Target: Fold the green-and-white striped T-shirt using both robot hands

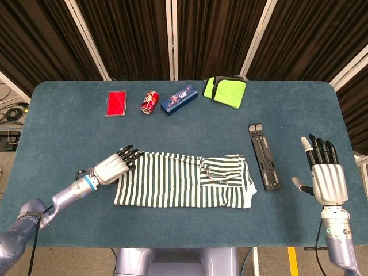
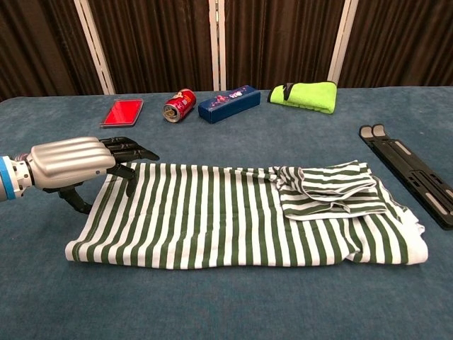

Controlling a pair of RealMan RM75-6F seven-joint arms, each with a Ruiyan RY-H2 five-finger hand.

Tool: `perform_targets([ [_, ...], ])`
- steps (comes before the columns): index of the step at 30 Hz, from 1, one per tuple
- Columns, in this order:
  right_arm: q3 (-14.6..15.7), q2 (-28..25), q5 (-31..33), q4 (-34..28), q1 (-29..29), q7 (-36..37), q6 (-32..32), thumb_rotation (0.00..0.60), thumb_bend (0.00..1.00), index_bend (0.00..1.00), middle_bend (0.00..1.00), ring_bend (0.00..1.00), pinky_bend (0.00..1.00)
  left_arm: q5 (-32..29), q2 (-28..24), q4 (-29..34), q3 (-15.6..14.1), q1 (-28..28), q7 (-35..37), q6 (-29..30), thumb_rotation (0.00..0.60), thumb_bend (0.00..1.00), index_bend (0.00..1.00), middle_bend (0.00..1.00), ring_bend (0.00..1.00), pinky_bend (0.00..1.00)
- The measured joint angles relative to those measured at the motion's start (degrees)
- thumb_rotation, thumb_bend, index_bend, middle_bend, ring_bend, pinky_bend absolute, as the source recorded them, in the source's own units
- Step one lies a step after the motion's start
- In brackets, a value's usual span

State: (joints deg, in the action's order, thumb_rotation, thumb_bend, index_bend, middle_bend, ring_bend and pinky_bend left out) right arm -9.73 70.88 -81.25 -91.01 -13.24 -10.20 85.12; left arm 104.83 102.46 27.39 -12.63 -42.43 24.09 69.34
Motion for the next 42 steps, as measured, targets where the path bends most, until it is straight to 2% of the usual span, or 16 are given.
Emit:
perform_targets([
  [10,-0.2,-0.2,-0.1,-0.1,0.1,0.5,-0.1,0.6,0.0,0.03,0.0,0.0,0.0,-0.2,-0.3,0.8,0.0,-0.4,-0.3,0.1,0.6,0.39,0.45,0.0,0.0,0.0],
  [17,-0.2,-0.3,-0.3,-0.2,0.2,0.5,-0.1,0.6,0.0,0.03,0.0,0.0,0.0,-0.4,-0.3,1.2,-0.1,-0.4,-0.3,0.1,0.6,0.4,0.56,0.0,0.0,0.0],
  [28,-0.1,-0.2,-0.6,-0.1,0.2,0.6,-0.2,0.6,0.0,0.04,0.0,0.0,0.0,-0.9,-0.1,1.0,0.0,-0.1,0.5,-0.1,0.6,0.47,0.62,0.0,0.0,0.0],
  [36,-0.1,-0.2,-0.7,-0.1,0.2,0.6,-0.3,0.6,0.0,0.04,0.0,0.0,0.0,-0.9,0.1,0.8,-0.3,0.2,1.0,0.1,0.6,0.52,0.73,0.0,0.0,0.0],
  [42,-0.1,-0.1,-0.9,-0.1,0.2,0.7,-0.3,0.6,0.0,0.04,0.0,0.0,0.0,-0.9,0.0,0.8,-0.3,0.3,1.3,0.8,0.6,0.56,0.74,0.0,0.0,0.0],
])
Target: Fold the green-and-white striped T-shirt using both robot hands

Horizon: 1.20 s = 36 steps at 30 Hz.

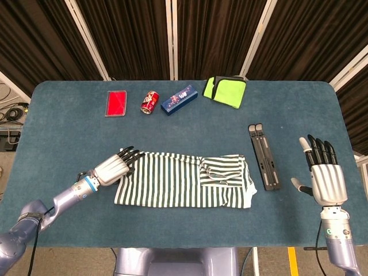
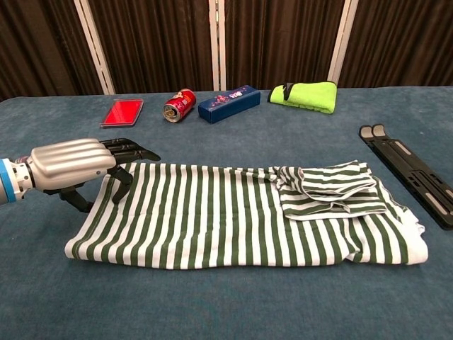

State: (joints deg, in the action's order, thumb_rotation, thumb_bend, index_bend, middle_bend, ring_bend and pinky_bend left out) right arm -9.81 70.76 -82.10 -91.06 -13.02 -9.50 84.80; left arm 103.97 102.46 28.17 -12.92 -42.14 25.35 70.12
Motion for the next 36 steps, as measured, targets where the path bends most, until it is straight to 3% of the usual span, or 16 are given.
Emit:
perform_targets([
  [13,0.1,0.0,-0.3,-0.1,0.0,0.0,-0.1,0.6,0.0,0.04,0.0,0.0,0.0,0.0,-1.9,0.7,-0.4,0.5,0.1,0.3,0.6,0.66,0.77,0.0,0.0,0.0],
  [26,0.2,0.1,-0.6,-0.2,0.1,-0.2,0.0,0.6,0.0,0.04,0.0,0.0,0.0,-0.3,-2.4,2.1,-0.2,0.5,0.3,0.2,0.6,0.94,0.78,0.0,0.0,0.0],
  [36,0.3,0.1,-0.8,-0.3,0.1,0.3,-0.2,0.6,0.0,0.04,0.0,0.0,0.0,-0.1,-2.6,3.1,0.1,-0.1,-0.7,0.2,0.6,0.92,0.81,0.0,0.0,0.0],
])
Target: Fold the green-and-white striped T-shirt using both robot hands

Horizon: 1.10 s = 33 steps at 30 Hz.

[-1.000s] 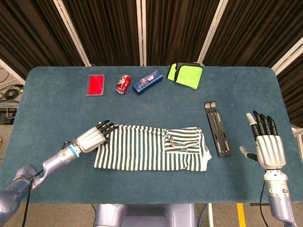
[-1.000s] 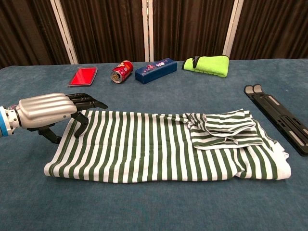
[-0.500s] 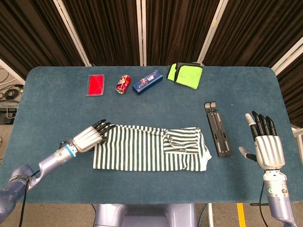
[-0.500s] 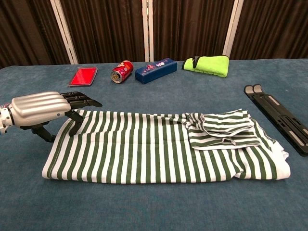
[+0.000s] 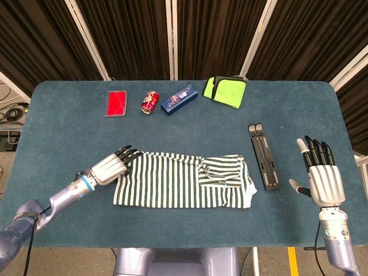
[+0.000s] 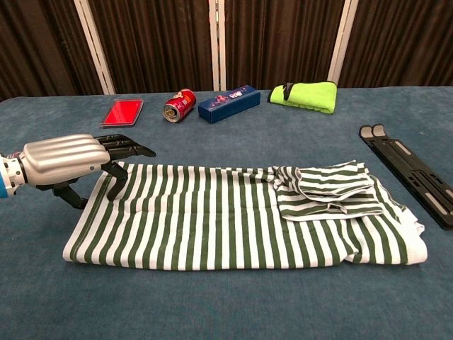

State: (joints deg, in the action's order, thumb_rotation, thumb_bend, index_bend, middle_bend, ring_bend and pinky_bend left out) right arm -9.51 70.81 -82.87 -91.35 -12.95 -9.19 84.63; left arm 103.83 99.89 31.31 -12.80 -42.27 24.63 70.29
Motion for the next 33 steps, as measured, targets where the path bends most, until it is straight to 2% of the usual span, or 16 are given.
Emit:
perform_targets([
  [17,-0.1,-0.3,-0.3,-0.2,0.2,0.6,0.3,0.6,0.0,0.04,0.0,0.0,0.0,1.0,-4.5,2.8,-0.8,-0.2,-3.1,0.8,0.6,0.92,0.83,0.0,0.0,0.0],
  [33,0.1,-0.4,-0.9,-0.6,0.3,0.4,0.6,0.6,0.0,0.05,0.0,0.0,0.0,0.6,-7.8,4.0,-1.7,2.4,-4.0,1.2,0.6,0.93,0.83,0.0,0.0,0.0],
])
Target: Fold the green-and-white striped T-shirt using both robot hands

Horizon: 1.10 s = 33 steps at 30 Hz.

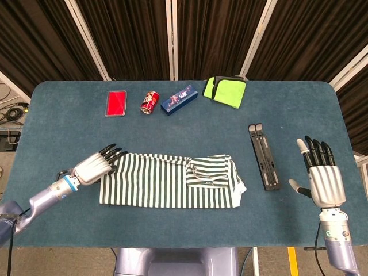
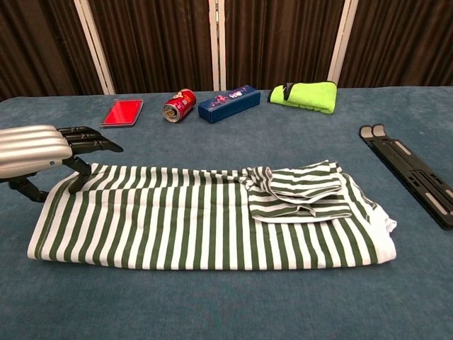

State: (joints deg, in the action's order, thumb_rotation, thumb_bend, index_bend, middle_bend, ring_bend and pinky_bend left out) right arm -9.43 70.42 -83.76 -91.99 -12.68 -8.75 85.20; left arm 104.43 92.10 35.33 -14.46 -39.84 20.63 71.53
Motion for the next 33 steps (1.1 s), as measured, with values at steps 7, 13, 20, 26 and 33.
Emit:
perform_targets([
  [7,0.2,0.1,-0.3,0.1,0.0,-0.3,0.0,0.6,0.0,0.05,0.0,0.0,0.0,-0.4,-1.4,-1.0,-0.7,2.2,0.8,0.3,0.6,0.93,0.83,0.0,0.0,0.0],
  [13,0.3,0.5,-0.3,0.4,-0.1,-1.0,-0.2,0.6,0.0,0.05,0.0,0.0,0.0,-0.9,-2.6,-3.0,-1.2,4.8,2.1,1.0,0.6,0.93,0.83,0.0,0.0,0.0],
  [20,0.3,0.7,-0.2,0.4,-0.1,-1.8,-0.1,0.6,0.0,0.05,0.0,0.0,0.0,-2.2,-3.3,-6.9,-1.2,8.0,4.5,1.0,0.6,0.93,0.83,0.0,0.0,0.0],
  [26,0.4,0.8,-0.3,0.3,-0.1,-2.0,-0.2,0.6,0.0,0.05,0.0,0.0,0.0,-3.7,-3.4,-11.1,-0.8,10.8,6.8,0.5,0.6,0.93,0.83,0.0,0.0,0.0],
  [33,0.4,0.6,-0.5,0.0,-0.1,-1.9,-0.2,0.6,0.0,0.05,0.0,0.0,0.0,-6.2,-3.6,-14.8,0.5,14.1,10.1,-1.1,0.6,0.93,0.83,0.0,0.0,0.0],
])
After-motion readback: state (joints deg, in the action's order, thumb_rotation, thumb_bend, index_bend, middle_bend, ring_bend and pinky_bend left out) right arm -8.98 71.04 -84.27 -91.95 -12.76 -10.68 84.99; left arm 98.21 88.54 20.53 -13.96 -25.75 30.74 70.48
